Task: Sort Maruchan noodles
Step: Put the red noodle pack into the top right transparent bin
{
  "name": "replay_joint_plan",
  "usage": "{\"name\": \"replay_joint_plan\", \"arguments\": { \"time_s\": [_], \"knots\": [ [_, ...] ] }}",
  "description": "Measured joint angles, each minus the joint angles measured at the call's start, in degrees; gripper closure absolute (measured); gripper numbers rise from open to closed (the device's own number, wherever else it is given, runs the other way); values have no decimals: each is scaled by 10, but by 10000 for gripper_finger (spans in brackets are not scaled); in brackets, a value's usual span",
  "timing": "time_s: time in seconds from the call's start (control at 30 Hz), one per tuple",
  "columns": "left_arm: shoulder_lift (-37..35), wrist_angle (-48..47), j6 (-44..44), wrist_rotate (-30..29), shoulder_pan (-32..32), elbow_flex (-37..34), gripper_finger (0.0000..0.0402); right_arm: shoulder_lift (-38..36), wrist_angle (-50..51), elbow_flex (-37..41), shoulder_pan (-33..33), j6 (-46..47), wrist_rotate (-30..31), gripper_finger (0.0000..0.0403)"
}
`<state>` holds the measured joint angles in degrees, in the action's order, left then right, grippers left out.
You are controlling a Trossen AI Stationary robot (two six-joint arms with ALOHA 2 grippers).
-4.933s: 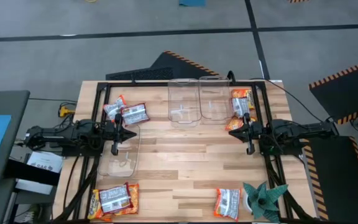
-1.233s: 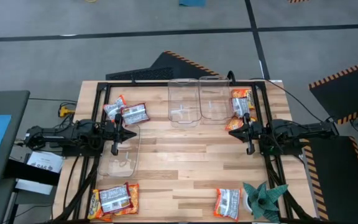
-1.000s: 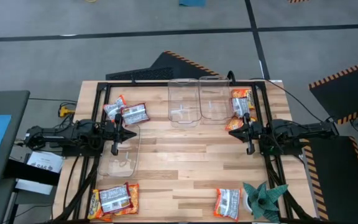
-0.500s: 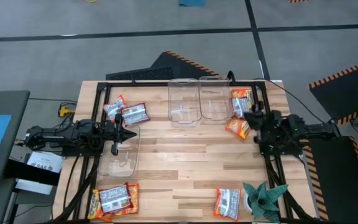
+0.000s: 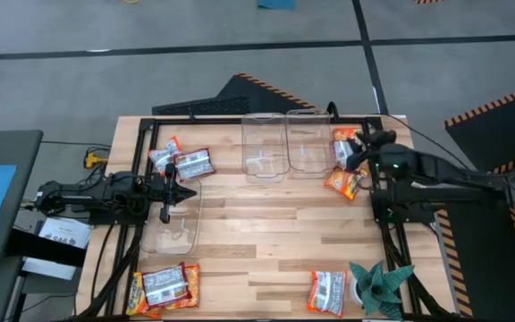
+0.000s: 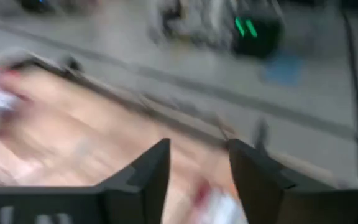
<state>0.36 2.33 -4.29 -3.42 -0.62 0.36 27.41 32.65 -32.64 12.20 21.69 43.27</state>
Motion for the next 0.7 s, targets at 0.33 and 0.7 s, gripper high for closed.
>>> {"name": "replay_joint_plan", "arguments": {
  "time_s": [0.33,0.7],
  "knots": [
    [0,0,0,0,0,0,401,114,182,-23,128,166,-70,160],
    [0,0,0,0,0,0,401,252,93,-24,268,58,-183,164]
  ]
}}
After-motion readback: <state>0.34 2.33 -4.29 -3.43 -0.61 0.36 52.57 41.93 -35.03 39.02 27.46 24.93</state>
